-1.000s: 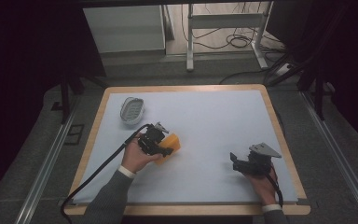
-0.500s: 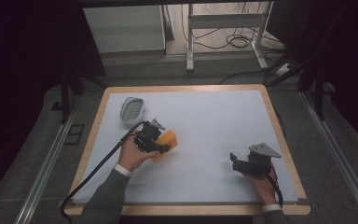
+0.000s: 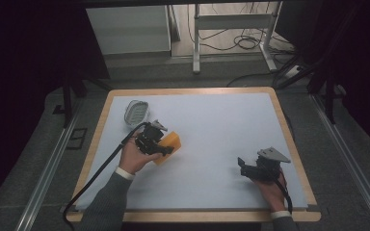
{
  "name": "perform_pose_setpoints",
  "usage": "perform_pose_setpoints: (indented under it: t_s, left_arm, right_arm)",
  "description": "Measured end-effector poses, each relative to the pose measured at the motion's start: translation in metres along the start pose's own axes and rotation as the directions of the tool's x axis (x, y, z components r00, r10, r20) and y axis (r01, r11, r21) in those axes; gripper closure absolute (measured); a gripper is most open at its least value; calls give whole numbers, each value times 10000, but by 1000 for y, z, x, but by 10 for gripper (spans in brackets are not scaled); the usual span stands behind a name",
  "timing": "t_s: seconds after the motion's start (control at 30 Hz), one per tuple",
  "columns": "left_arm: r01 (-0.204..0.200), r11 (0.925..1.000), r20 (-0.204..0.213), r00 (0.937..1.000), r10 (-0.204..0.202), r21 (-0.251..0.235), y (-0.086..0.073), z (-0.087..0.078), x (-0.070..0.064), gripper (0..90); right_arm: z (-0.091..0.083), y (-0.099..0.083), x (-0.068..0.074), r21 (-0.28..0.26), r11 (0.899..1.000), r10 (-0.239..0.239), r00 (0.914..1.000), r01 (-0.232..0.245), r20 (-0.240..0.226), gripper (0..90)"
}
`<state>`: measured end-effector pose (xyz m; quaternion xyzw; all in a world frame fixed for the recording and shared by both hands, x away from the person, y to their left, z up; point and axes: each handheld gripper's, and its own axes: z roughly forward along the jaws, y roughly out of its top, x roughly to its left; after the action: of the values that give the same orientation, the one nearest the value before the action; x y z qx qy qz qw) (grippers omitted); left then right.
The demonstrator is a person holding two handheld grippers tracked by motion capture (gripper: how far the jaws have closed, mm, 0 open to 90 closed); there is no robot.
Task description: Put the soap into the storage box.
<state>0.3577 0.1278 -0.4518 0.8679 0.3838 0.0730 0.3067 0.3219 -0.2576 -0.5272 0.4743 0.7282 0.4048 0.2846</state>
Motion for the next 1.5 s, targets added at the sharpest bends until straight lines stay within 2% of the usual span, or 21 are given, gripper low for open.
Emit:
perform_pose_setpoints:
  t_s: [0.23, 0.8, 0.9, 1.03, 1.5]
  left_arm:
    - [124, 9997, -165, 9998, -127, -221, 2, -11, 7, 610]
    - [49, 9994, -379, 9993, -62, -354, 8, -23, 12, 610]
    - [79, 9986, -406, 9991, -101, -531, 8, -28, 13, 610]
    - [34, 9987, -528, 9986, -61, -515, 9, -32, 15, 610]
    - [130, 9978, -649, 9977, -173, -651, 11, -37, 22, 610]
  right_arm:
    - [0, 0, 0, 0, 10000, -17, 10000, 17, 26, 60]
    - [0, 0, 0, -1, 10000, -14, 10000, 14, 26, 60]
    - [0, 0, 0, 7, 10000, -24, 10000, 24, 29, 60]
    - [0, 0, 0, -2, 10000, -32, 10000, 32, 42, 60]
    - [0, 0, 0, -2, 10000, -26, 10000, 26, 52, 60]
